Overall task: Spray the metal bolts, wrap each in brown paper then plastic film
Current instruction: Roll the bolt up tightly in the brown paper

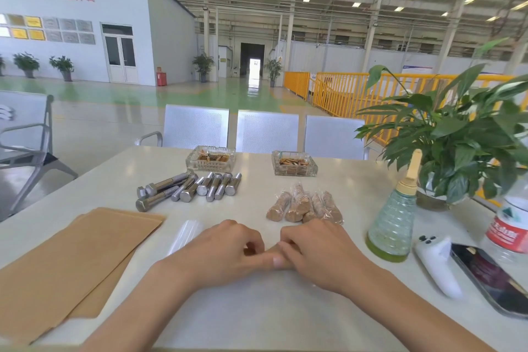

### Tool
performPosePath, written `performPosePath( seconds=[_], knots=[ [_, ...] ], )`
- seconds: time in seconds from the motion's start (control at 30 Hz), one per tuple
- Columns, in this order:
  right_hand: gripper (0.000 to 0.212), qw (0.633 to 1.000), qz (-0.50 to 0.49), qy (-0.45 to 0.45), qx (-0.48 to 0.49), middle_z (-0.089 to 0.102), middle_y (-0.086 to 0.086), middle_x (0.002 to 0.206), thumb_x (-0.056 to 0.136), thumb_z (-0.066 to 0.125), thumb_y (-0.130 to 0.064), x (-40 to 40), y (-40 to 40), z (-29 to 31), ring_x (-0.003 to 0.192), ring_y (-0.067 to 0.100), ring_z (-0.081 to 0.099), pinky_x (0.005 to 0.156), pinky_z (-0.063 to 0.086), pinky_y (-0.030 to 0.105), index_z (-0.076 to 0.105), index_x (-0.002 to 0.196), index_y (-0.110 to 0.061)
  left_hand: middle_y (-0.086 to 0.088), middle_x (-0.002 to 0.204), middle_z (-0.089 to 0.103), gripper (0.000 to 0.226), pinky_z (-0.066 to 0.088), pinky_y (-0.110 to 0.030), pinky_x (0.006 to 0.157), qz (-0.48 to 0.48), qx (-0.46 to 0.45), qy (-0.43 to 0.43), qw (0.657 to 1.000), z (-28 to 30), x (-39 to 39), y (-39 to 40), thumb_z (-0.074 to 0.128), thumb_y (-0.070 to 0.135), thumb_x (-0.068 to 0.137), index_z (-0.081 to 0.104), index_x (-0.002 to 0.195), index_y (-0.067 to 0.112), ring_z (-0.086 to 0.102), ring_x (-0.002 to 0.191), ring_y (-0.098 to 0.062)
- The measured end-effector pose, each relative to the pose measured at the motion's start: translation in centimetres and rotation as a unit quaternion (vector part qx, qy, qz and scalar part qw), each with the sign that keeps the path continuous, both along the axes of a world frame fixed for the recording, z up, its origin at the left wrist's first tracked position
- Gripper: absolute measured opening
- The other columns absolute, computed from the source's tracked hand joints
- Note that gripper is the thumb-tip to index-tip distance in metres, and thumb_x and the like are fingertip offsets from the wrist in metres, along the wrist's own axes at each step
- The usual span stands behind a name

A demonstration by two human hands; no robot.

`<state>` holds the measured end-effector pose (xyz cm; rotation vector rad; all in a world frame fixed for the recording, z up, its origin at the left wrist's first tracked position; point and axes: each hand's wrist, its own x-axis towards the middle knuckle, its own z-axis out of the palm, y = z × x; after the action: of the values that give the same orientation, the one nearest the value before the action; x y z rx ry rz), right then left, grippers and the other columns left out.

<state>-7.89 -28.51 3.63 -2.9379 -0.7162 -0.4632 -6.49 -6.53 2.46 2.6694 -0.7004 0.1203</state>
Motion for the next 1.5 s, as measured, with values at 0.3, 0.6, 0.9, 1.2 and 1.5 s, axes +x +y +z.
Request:
performPosePath(
  seconds=[0.3, 0.6, 0.9, 1.2, 1.5],
  knots=[
    [0.025, 1.000, 0.006, -0.011, -0.003, 0.069, 0.001, 0.096, 0.106, 0.036, -0.040, 0.9, 0.5, -0.7, 0.092, 0.032, 0.060, 0.070, 0.037, 0.039, 0.052, 0.092, -0.028, 0.007, 0.080, 0.067, 0.021, 0.050, -0.032, 0.075, -0.022, 0.005, -0.009, 1.000, 0.3, -0.2, 0.4, 0.048, 0.018, 0.092, 0.066, 0.095, 0.028, 0.055, 0.079, -0.012],
    [0.015, 0.999, -0.015, -0.027, 0.031, 0.068, -0.006, 0.106, 0.107, 0.037, -0.035, 1.4, 1.0, -2.1, 0.101, 0.022, 0.059, 0.076, 0.026, 0.037, 0.052, 0.107, -0.030, 0.018, 0.061, 0.055, 0.024, 0.037, -0.020, 0.062, -0.010, -0.037, -0.038, 0.999, -0.6, 0.3, 0.3, 0.050, 0.012, 0.096, 0.064, 0.101, 0.030, 0.050, 0.065, 0.003],
    [0.017, 0.994, 0.023, -0.108, 0.026, 0.056, -0.008, 0.080, 0.076, 0.077, -0.020, 0.8, 1.8, -3.3, 0.071, 0.019, 0.057, 0.059, 0.039, 0.030, 0.063, 0.083, -0.028, 0.027, 0.061, 0.060, 0.038, 0.049, -0.028, 0.074, 0.001, -0.073, 0.003, 0.997, -0.8, 0.9, 0.3, 0.048, 0.007, 0.093, 0.057, 0.115, 0.036, 0.051, 0.067, 0.001],
    [0.031, 0.998, 0.056, -0.007, 0.038, 0.061, -0.011, 0.106, 0.103, 0.043, -0.037, 1.6, 0.4, -3.6, 0.101, 0.016, 0.053, 0.078, 0.044, 0.034, 0.066, 0.124, -0.038, 0.017, 0.091, 0.068, 0.028, 0.054, -0.035, 0.085, 0.060, -0.098, 0.004, 0.993, -1.0, 1.1, 0.2, 0.054, 0.013, 0.092, 0.061, 0.100, 0.039, 0.062, 0.088, -0.008],
    [0.030, 0.995, 0.054, 0.072, 0.029, 0.062, -0.009, 0.110, 0.099, 0.049, -0.028, 1.9, -0.2, -2.5, 0.109, 0.018, 0.054, 0.082, 0.047, 0.035, 0.065, 0.123, -0.037, 0.012, 0.119, 0.066, 0.035, 0.039, -0.032, 0.091, 0.007, 0.133, -0.058, 0.989, 0.7, 0.9, -0.9, 0.050, 0.027, 0.092, 0.068, 0.119, 0.038, 0.050, 0.114, -0.017]
  ],
)
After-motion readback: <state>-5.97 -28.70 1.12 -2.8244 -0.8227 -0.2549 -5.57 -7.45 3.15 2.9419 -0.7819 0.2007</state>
